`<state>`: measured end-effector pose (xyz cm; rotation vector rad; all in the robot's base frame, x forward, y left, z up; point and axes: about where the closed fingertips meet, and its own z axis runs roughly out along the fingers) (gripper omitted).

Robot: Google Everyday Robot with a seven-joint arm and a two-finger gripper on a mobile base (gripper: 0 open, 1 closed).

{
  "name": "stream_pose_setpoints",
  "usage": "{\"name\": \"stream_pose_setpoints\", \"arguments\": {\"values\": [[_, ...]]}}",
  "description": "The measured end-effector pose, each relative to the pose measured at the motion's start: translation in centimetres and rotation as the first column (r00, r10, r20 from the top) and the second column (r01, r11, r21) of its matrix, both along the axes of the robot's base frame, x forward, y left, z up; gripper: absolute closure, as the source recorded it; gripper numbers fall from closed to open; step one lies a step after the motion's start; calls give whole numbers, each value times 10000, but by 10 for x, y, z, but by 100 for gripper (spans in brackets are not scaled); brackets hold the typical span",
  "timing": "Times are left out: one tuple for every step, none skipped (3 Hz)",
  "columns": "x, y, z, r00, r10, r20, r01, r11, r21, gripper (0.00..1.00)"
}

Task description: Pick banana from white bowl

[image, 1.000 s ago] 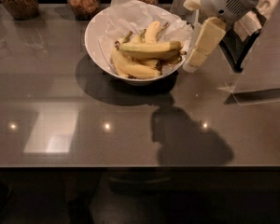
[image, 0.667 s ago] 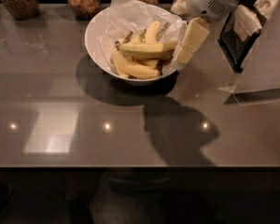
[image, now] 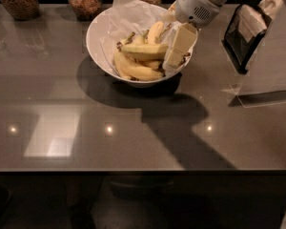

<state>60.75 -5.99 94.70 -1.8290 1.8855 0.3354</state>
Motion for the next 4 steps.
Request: {"name": "stream_pose_setpoints", "arguments": {"values": [[5,4,-14,9995,63,-310,-65,10000,-74,0],[4,6,-18,9991,105,-417,-110,9999,-101,19],[3,7,-20,9987,155,-485,-160,9998,-109,42],[2,8,-20,9986,188,-500,-193,9998,-99,66]]}}
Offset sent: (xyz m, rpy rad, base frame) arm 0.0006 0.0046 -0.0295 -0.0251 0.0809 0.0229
